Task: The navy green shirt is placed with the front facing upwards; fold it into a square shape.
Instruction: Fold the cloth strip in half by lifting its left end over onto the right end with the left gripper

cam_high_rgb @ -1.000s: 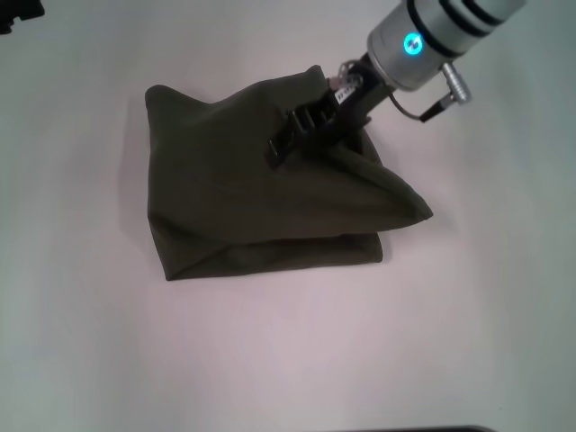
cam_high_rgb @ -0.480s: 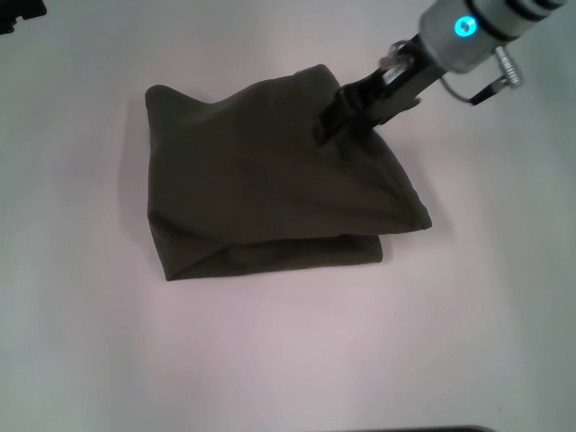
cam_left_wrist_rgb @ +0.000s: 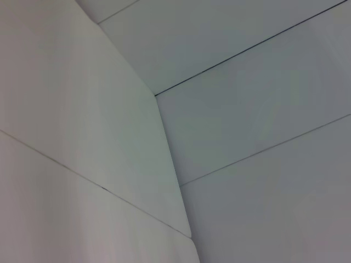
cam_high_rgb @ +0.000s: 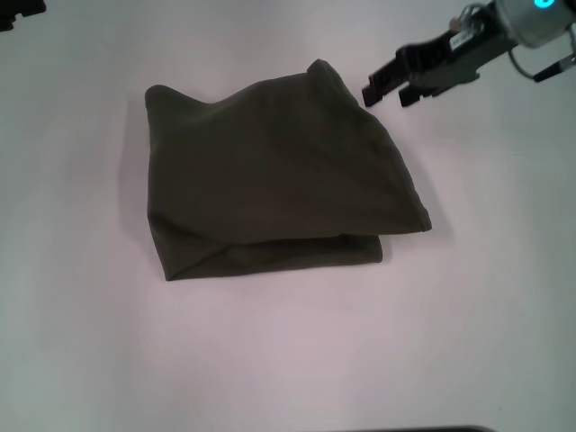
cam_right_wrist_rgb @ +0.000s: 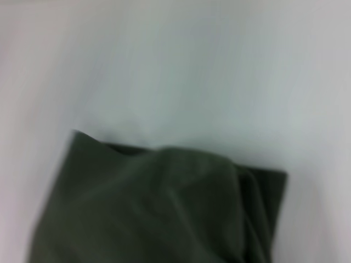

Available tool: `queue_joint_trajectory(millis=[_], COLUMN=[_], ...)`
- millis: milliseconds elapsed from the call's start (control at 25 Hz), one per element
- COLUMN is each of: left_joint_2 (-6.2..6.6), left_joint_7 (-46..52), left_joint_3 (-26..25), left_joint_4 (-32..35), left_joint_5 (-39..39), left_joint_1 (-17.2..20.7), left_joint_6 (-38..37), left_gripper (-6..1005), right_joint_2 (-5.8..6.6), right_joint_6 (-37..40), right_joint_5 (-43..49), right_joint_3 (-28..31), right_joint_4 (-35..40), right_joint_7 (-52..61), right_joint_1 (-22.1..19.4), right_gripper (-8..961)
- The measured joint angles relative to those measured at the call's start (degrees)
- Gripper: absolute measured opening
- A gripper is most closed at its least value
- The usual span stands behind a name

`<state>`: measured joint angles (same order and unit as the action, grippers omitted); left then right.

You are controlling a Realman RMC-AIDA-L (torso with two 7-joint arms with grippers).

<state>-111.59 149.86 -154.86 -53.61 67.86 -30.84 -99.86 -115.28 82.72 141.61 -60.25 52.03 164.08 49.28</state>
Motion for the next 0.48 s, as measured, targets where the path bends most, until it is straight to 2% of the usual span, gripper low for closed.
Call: queue_joint_trajectory(millis=[120, 280, 480], left_joint_2=[-0.01, 0.21, 1.43], left_joint_7=[0.0, 0.1, 1.1], left_joint_3=[-0.2, -0.6, -2.6], left_joint_4=[0.0, 0.0, 0.1], left_joint_5=[0.0, 0.1, 0.2], left_joint_1=[0.1, 0.2, 0.1], left_joint_6=[0.1, 0.5, 1.0], left_gripper=[690, 691, 691], right_joint_2=[-0.28, 0.0, -0.4], right_joint_6=[2.3, 5.0, 4.6], right_joint_5=[-4.0, -11.1, -9.6], right_joint_3=[2.6, 2.9, 1.4], right_joint_4=[1.0, -3.6, -8.7], right_joint_7=[-1.9, -5.0, -5.4], right_joint_1=[0.3, 3.0, 6.5], right_gripper=[626, 626, 626])
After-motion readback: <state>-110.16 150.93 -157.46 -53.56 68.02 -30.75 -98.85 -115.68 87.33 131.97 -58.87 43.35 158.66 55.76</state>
